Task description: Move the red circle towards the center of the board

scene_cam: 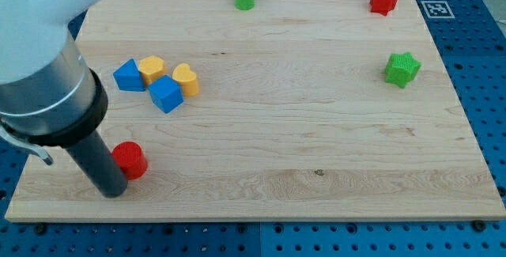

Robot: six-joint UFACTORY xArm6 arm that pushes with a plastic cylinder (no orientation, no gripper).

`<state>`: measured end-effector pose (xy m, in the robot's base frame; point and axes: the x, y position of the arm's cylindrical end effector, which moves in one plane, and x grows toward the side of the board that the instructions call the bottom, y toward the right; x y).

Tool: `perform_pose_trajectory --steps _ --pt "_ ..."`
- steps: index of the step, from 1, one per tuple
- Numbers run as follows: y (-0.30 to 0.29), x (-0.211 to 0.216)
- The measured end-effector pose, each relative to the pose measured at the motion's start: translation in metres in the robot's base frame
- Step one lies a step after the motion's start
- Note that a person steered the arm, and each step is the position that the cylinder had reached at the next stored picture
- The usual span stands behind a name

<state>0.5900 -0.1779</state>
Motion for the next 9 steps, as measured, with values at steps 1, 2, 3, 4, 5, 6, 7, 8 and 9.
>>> perform_pose_trajectory --steps 1,2,3,4,5,6,7,8,9 --pt "-0.01 0.0" --pt "-0.047 -0.015" --pt "-0.069 -0.027" --pt "-0.061 -0.025" --pt "-0.025 -0.025" --pt "0.016 -0.025" --pt "0.056 -0.026" --pt "0.085 -0.031" --pt "0.119 -0.033"
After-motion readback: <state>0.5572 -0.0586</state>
